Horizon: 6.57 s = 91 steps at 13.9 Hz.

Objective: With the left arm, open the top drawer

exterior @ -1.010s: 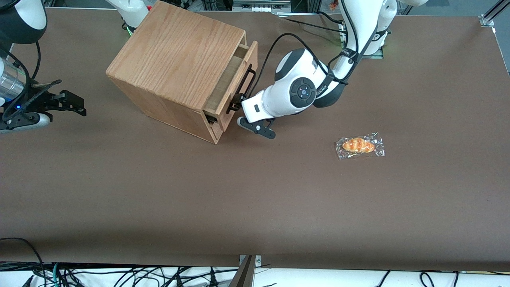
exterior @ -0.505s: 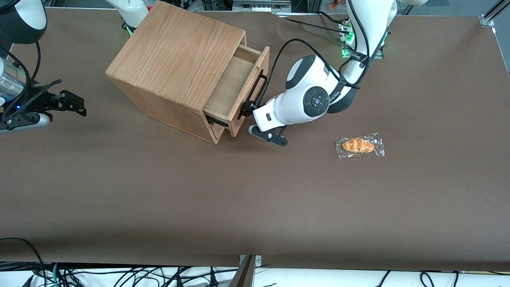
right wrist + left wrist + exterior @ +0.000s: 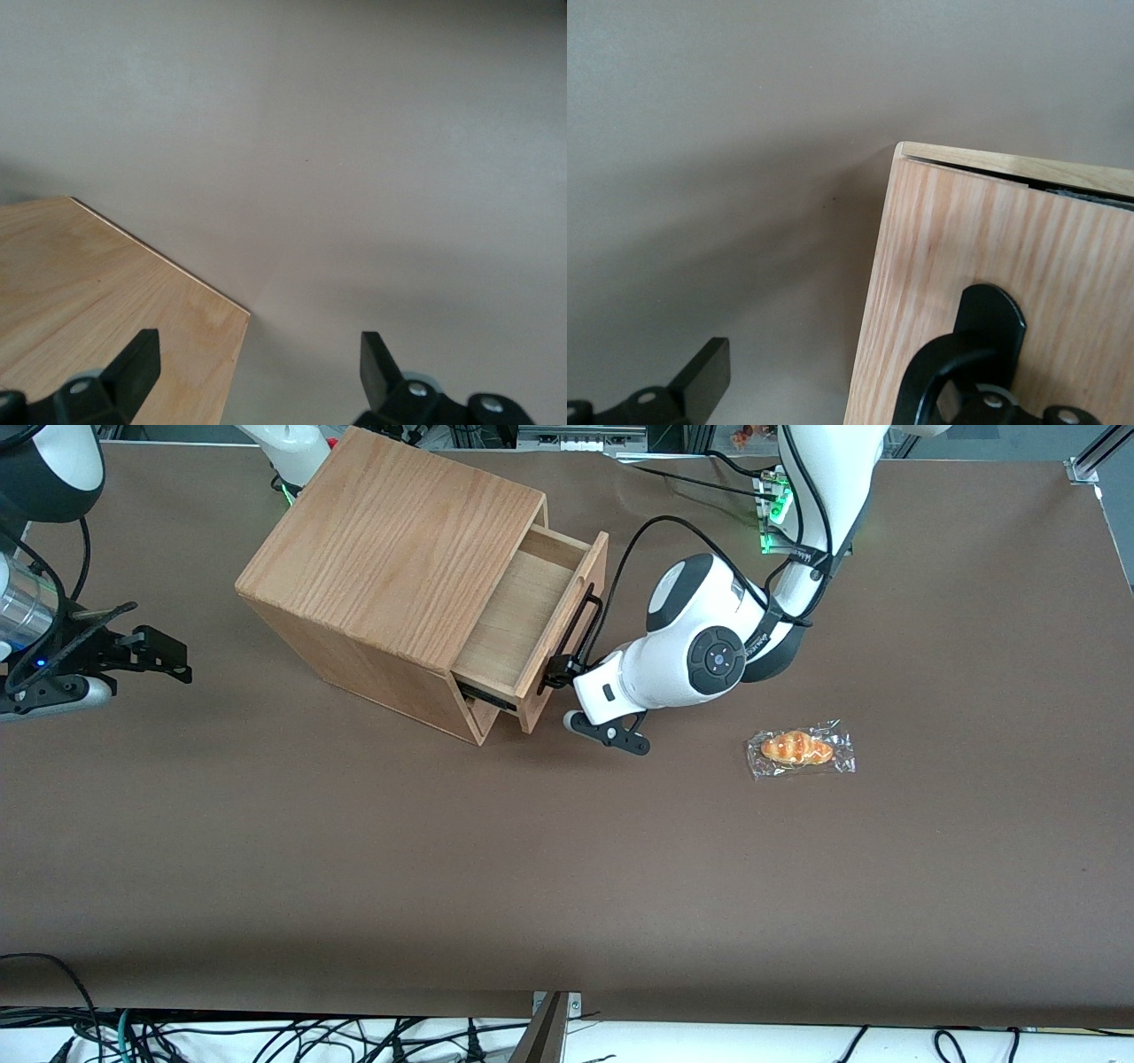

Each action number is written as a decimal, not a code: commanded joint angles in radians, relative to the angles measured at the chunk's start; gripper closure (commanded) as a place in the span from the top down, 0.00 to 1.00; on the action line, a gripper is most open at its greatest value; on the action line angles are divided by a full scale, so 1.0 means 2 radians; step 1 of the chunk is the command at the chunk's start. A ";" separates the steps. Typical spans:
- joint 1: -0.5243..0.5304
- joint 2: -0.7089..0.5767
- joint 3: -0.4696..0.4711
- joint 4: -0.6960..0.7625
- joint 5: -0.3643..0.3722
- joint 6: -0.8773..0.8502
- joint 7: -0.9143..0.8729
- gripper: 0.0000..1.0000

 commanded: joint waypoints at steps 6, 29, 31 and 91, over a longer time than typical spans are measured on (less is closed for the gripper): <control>0.027 0.006 0.006 0.008 0.017 0.027 -0.007 1.00; 0.039 -0.005 0.005 0.065 0.009 -0.055 -0.052 1.00; 0.058 -0.012 0.005 0.066 0.013 -0.071 -0.052 1.00; 0.282 -0.275 0.028 -0.066 0.270 -0.192 0.168 1.00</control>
